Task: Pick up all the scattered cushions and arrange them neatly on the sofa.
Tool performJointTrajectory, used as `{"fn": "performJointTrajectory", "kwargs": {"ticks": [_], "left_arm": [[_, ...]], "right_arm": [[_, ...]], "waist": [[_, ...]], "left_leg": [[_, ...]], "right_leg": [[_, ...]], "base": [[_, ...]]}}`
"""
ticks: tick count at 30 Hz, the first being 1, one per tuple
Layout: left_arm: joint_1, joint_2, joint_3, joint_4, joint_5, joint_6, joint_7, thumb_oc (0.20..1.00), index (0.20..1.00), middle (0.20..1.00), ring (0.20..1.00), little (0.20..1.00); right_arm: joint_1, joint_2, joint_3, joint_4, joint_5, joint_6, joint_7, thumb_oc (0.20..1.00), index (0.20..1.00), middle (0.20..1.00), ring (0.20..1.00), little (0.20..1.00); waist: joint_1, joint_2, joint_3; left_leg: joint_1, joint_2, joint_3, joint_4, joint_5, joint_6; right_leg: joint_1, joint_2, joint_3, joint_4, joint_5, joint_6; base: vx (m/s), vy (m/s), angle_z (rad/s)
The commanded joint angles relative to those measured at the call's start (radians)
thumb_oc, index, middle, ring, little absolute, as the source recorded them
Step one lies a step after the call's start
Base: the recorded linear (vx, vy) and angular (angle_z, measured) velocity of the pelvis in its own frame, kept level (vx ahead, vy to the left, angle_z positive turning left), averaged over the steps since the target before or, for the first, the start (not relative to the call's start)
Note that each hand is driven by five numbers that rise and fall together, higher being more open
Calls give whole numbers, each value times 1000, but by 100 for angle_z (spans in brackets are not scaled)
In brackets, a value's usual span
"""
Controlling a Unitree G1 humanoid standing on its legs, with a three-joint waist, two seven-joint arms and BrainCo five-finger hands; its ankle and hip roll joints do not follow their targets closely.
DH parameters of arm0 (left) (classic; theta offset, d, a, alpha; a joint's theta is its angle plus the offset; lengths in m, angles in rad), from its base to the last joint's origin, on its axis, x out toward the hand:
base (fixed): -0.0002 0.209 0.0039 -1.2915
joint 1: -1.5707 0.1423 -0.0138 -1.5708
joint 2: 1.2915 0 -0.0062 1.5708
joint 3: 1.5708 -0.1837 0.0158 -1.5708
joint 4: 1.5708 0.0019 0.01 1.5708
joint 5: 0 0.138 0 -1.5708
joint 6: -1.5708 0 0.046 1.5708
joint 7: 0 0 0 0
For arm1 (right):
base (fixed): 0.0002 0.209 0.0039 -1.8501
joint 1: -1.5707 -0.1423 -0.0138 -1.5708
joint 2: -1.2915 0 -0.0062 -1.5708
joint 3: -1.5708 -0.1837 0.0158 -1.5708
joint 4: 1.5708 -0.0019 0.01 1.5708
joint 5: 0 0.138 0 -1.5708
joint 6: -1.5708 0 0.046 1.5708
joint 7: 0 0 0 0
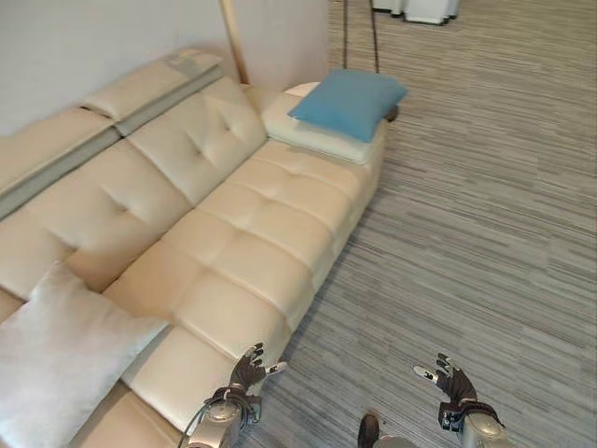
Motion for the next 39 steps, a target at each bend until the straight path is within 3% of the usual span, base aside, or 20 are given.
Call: {"fn": "performJointTrajectory", "kwargs": {"ticks": [1, 2, 3, 5, 6, 9, 11, 14, 16, 18, 21, 24, 26, 27, 30, 32, 36, 39], "left_arm": [[-22, 23, -8, -60, 1, -42, 3, 1000, 1000, 1000, 1000, 1000], [-12, 30, -2, -78, -18, -43, 6, 1000, 1000, 1000, 1000, 1000], [-6, 32, -2, -84, -23, -44, 10, 1000, 1000, 1000, 1000, 1000], [0, 36, 2, -92, -28, -43, 9, 1000, 1000, 1000, 1000, 1000], [6, 41, 5, -89, -31, -42, 14, 1000, 1000, 1000, 1000, 1000], [-2, 46, 5, -76, -10, -37, 27, 1000, 1000, 1000, 1000, 1000], [0, 51, 15, -72, -16, -38, 29, 1000, 1000, 1000, 1000, 1000], [11, 65, 12, -75, 4, -39, 32, 1000, 1000, 1000, 1000, 1000], [8, 92, -3, -102, 64, -40, 34, 1000, 1000, 1000, 1000, 1000], [3, 113, -13, -140, 94, -34, 28, 1000, 1000, 1000, 1000, 1000], [-8, 124, -27, -160, 111, -32, 28, 1000, 1000, 1000, 1000, 1000], [-16, 117, -31, -148, 114, -25, 29, 1000, 1000, 1000, 1000, 1000], [-20, 113, -32, -139, 113, -25, 28, 1000, 1000, 1000, 1000, 1000], [-34, 104, -31, -113, 106, -26, 32, 1000, 1000, 1000, 1000, 1000], [-53, 90, -27, -82, 100, -23, 38, 1000, 1000, 1000, 1000, 1000], [-63, 88, -21, -82, 104, -23, 37, 1000, 1000, 1000, 1000, 1000], [-50, 74, -20, -72, 116, -28, 36, 1000, 1000, 1000, 1000, 1000], [-51, 62, -28, -64, 101, -23, 34, 1000, 1000, 1000, 1000, 1000]], "right_arm": [[-58, -7, 32, -13, 2, -31, 7, 1000, 1000, 1000, 1000, 1000], [-56, -9, 38, -8, 6, -28, 13, 1000, 1000, 1000, 1000, 1000], [-54, -12, 39, -10, 4, -28, 12, 1000, 1000, 1000, 1000, 1000], [-51, -15, 42, -14, 2, -27, 14, 1000, 1000, 1000, 1000, 1000], [-56, -20, 48, -6, -4, -27, 15, 1000, 1000, 1000, 1000, 1000], [-72, -23, 60, -11, -12, -31, 9, 1000, 1000, 1000, 1000, 1000], [-86, -20, 70, -16, -20, -26, 12, 1000, 1000, 1000, 1000, 1000], [-78, -4, 64, -20, -21, -23, 18, 1000, 1000, 1000, 1000, 1000], [-76, 11, 63, -26, -14, -27, 25, 1000, 1000, 1000, 1000, 1000], [-72, 22, 63, -25, -10, -26, 34, 1000, 1000, 1000, 1000, 1000], [-76, 33, 57, -30, -6, -26, 37, 1000, 1000, 1000, 1000, 1000], [-63, 44, 48, -31, -9, -26, 33, 1000, 1000, 1000, 1000, 1000], [-62, 46, 48, -30, -11, -25, 33, 1000, 1000, 1000, 1000, 1000], [-69, 45, 50, -10, -4, -24, 31, 1000, 1000, 1000, 1000, 1000], [-71, 52, 51, 3, -1, -26, 21, 1000, 1000, 1000, 1000, 1000], [-65, 55, 41, 7, -6, -22, 16, 1000, 1000, 1000, 1000, 1000], [-44, 50, 25, 27, -4, -23, 21, 1000, 1000, 1000, 1000, 1000], [-37, 35, 15, 36, 20, -28, 21, 1000, 1000, 1000, 1000, 1000]], "waist": [[23, -27, 27], [42, -31, 30], [53, -32, 35], [57, -33, 37], [68, -31, 43], [87, -20, 60], [99, -17, 58], [96, -32, 29], [92, -44, 17], [94, -50, 16], [81, -50, 43], [75, -36, 58], [76, -31, 63], [76, -22, 71], [83, -30, 77], [82, -39, 71], [78, -36, 37], [66, -28, 22]], "left_leg": [[-97, -209, -231, 12, -142, 27], [-129, -257, -339, 1, -177, 45], [-147, -284, -404, -25, -185, 48], [-161, -299, -445, -42, -178, 52], [-201, -326, -533, -107, -131, 51], [-283, -353, -616, -239, -36, 27], [-279, -353, -624, -244, -24, 35], [-253, -370, -614, -226, -34, 64], [-231, -375, -588, -214, -63, 87], [-202, -379, -568, -209, -92, 117], [-142, -386, -530, -216, -122, 151], [-72, -377, -498, -244, -149, 162], [-60, -368, -483, -244, -158, 158], [-45, -350, -462, -244, -170, 142], [-22, -335, -433, -244, -192, 122], [-5, -332, -426, -244, -206, 110], [61, -318, -427, -236, -244, 97], [39, -289, -431, -110, -225, 62]], "right_leg": [[18, -15, 64, 4, -148, 53], [9, -8, 113, 15, -151, 52], [7, -3, 132, 20, -155, 52], [6, 1, 143, 22, -157, 52], [2, 13, 166, 22, -159, 50], [11, 42, 200, 16, -172, 47], [29, 54, 243, 21, -189, 47], [62, 23, 267, 63, -229, 64], [38, 8, 282, 155, -241, 83], [-34, -8, 288, 330, -240, 107], [-152, -51, 254, 589, -119, 152], [-215, -105, 174, 675, -91, 142], [-231, -105, 152, 641, -107, 134], [-237, -85, 120, 487, -143, 126], [-236, -50, 101, 166, -64, 141], [-236, -49, 87, 26, -11, 159], [-185, -34, 97, 21, -2, 141], [-145, -11, 97, 40, -41, 107]], "base": [[77, -122, -104], [114, -123, -115], [147, -109, -142], [103, -45, -79], [127, -25, -16], [223, 21, -39], [391, 135, -61], [470, 204, -69], [365, 191, -9], [265, 171, -37], [197, 159, -67], [244, 136, -28], [191, 24, -34], [228, -51, -23], [271, -134, -58], [331, -172, -40], [433, -189, 1], [411, -262, 12]]}}
